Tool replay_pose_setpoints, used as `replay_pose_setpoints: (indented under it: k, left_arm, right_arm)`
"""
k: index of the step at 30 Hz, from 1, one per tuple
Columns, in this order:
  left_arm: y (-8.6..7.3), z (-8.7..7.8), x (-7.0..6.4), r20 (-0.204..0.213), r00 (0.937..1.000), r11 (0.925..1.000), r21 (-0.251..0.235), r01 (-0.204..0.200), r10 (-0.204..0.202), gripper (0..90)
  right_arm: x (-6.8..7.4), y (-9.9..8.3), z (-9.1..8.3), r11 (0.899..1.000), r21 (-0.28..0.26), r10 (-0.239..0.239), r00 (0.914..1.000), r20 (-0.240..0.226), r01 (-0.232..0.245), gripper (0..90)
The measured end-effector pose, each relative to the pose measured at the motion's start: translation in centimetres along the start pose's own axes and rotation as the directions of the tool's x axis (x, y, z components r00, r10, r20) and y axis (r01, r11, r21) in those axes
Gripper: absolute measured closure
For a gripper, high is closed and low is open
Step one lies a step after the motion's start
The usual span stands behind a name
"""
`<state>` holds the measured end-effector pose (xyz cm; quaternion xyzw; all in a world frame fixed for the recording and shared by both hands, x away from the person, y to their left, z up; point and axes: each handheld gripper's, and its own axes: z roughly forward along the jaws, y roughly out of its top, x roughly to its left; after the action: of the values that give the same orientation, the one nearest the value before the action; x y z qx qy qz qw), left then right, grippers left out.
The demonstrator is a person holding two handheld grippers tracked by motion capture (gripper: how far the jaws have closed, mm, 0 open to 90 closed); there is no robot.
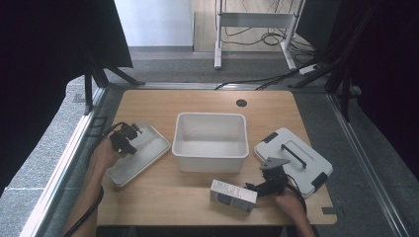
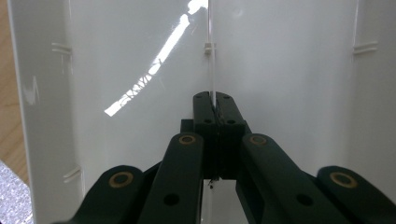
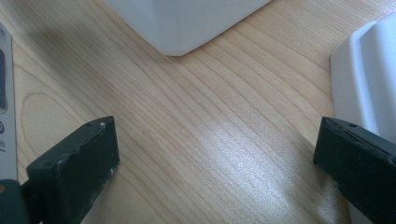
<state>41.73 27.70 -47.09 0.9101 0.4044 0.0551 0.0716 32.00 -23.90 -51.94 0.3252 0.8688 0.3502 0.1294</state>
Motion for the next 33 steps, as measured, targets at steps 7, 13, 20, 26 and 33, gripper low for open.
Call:
replay_pose_setpoints:
  k: [7,13,20,26,33]
  left_arm:
    - [-0.5,-0.1,0.0,0.010,0.9994,0.9975,-0.063,0.033,-0.033,79.7]
    - [-0.8,-0.7,-0.8,-0.004,0.9998,0.9913,-0.131,0.017,-0.018,60.0]
    - [-1.2,-2.4,-2.0,0.007,0.9995,0.9674,-0.251,0.030,-0.030,34.4]
    - [-1.5,-3.4,-3.9,0.043,0.9990,0.9369,-0.348,0.029,-0.015,16.6]
    - [-1.7,-3.7,-7.0,0.058,0.9982,0.9043,-0.427,0.012,0.014,0.5]
  right_arm:
    - [0.0,0.0,0.0,1.000,-0.002,0.002,1.0000,0.002,-0.002,0.0]
    - [0.0,0.0,0.0,1.000,-0.002,0.003,1.0000,0.002,-0.003,0.0]
    - [0.0,0.0,0.0,1.000,-0.003,0.004,1.0000,0.004,-0.004,0.0]
    - [0.0,0.0,0.0,1.000,-0.002,0.004,1.0000,0.004,-0.004,0.0]
    - [0.1,0.0,0.0,1.000,-0.001,0.007,1.0000,0.004,-0.007,0.0]
